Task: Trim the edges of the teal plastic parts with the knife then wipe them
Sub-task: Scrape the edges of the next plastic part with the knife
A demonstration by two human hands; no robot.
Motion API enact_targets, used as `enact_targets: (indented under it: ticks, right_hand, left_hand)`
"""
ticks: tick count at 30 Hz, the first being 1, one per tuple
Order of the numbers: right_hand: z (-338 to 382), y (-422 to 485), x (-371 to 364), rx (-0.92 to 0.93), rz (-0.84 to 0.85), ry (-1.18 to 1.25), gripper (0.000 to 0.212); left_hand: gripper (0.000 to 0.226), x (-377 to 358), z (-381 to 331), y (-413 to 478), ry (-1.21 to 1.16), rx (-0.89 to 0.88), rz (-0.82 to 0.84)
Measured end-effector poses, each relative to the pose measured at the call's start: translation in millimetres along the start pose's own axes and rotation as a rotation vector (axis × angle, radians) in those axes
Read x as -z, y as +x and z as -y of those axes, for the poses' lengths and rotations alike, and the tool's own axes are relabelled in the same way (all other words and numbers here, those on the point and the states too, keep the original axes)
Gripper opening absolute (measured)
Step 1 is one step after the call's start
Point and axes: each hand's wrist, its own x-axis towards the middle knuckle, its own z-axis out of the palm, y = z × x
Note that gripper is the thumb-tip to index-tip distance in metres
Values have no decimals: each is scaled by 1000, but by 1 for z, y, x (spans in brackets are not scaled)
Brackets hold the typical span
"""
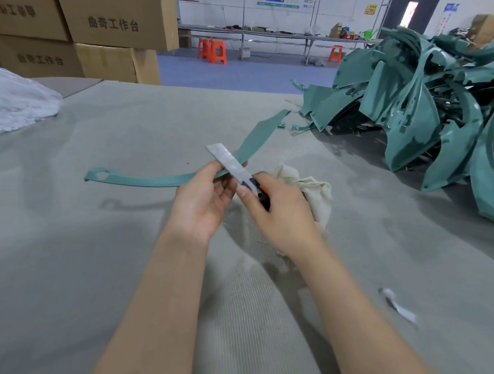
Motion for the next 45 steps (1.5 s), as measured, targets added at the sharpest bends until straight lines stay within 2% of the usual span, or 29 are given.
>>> enact_targets:
  ticks: [2,4,7,9,10,12,14,15,16,17,20,21,23,24,26,28,31,32,35,36,40,45]
  right_hand:
    - [2,0,2,8,6,52,22]
    - [3,2,8,-47,-85,211,26]
    - [1,8,22,-277,-265,558,25]
    - [-5,12,33,-426,-325,729,24]
    - [-8,13,37,-471,-346,787,23]
    - [-15,13,44,-518,-400,843,21]
    - [-20,13,50,-547,-468,843,25]
    - [-23,13,53,-554,-492,848,25]
    - [-25,13,56,-555,-508,863,25]
    - [-28,13,59,-551,-518,883,24]
    - [-30,12,64,-506,-469,866,18]
    - [-30,12,63,-479,-420,844,16]
    - [-26,11,58,-427,-303,816,14]
    - [-24,11,55,-402,-245,815,13]
    - [-20,10,48,-368,-166,820,15]
    - [-20,10,44,-356,-151,797,16]
    - [-22,12,42,-337,-183,735,17]
    - [-23,12,41,-338,-200,683,24]
    - [-24,10,40,-385,-234,540,62]
    - [-26,10,40,-401,-240,515,67]
    - [-27,8,37,-349,-219,368,57]
    - [-25,7,30,-236,-212,302,57]
  left_hand:
    - [10,1,0,2,4,-17,12]
    - [9,1,2,2,70,-64,18]
    - [10,-2,6,-2,282,-173,24]
    - [5,-5,10,-7,442,-271,106]
    - [7,-6,12,-10,521,-317,192]
    - [25,-5,15,-15,674,-342,475]
    - [51,-1,14,-15,798,-255,781]
    - [61,3,10,-13,803,-185,873]
    - [66,7,7,-10,751,-127,885]
    - [62,10,4,-8,658,-100,818]
    - [25,11,-4,-2,356,-40,364]
    - [31,9,-4,0,309,51,288]
    - [60,3,0,-2,348,237,334]
    - [65,-2,4,-7,393,281,380]
    - [54,-9,17,-12,416,254,386]
    - [38,-14,26,-14,316,189,314]
    - [35,-15,26,-13,188,161,212]
    - [36,-15,24,-12,166,149,204]
    - [37,-12,17,-10,129,123,195]
    - [34,-11,14,-10,111,121,194]
    - [25,-8,6,-10,45,116,212]
    - [19,-7,3,-14,48,122,206]
